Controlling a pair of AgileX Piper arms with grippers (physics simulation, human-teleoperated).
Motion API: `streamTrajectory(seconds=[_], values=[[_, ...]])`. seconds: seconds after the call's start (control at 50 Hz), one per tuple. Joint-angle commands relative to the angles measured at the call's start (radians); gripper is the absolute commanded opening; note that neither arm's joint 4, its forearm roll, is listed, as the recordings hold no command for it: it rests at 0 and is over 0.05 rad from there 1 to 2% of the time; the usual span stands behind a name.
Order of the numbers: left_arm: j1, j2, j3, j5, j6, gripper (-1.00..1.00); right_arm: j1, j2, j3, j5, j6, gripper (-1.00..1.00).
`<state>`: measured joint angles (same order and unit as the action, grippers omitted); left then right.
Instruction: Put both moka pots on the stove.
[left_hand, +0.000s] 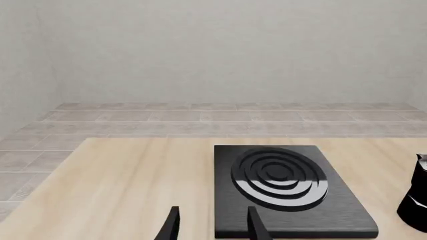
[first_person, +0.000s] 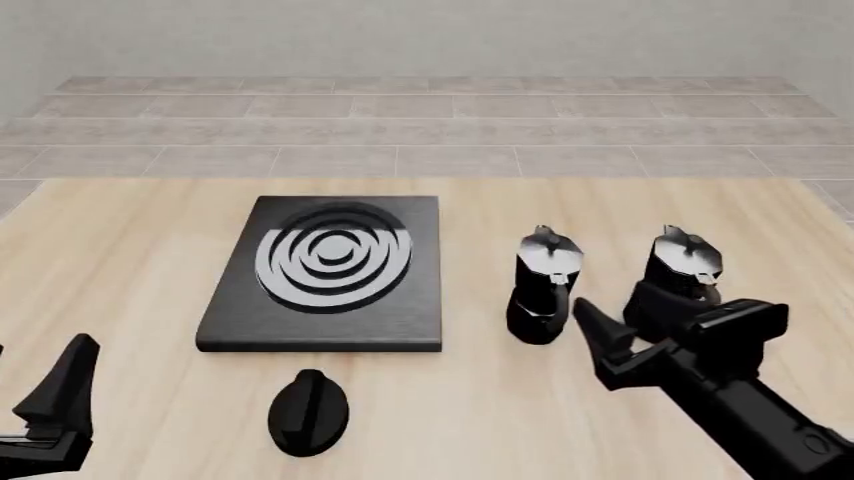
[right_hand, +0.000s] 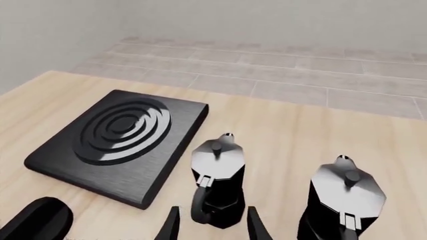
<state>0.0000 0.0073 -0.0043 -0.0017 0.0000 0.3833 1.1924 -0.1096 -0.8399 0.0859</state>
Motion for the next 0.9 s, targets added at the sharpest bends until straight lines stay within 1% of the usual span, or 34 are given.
streamTrajectory(seconds=[0.02, 0.22, 0.38, 0.58, 0.9], values=[[0.000, 0.000, 0.000, 0.000, 0.000, 1.00, 0.018, 0.061, -0.008, -0.045, 0.000, 1.00], [0.000, 0.000, 0.000, 0.000, 0.000, 1.00, 0.023, 0.118, -0.028, -0.079, -0.006, 1.00], [0.000, 0.000, 0.000, 0.000, 0.000, 1.00, 0.027, 0.194, -0.045, -0.130, -0.014, 1.00], [0.000, 0.000, 0.000, 0.000, 0.000, 1.00, 0.037, 0.297, -0.067, -0.178, 0.000, 1.00], [0.000, 0.000, 0.000, 0.000, 0.000, 1.00, 0.045, 0.367, -0.088, -0.203, 0.007, 1.00]])
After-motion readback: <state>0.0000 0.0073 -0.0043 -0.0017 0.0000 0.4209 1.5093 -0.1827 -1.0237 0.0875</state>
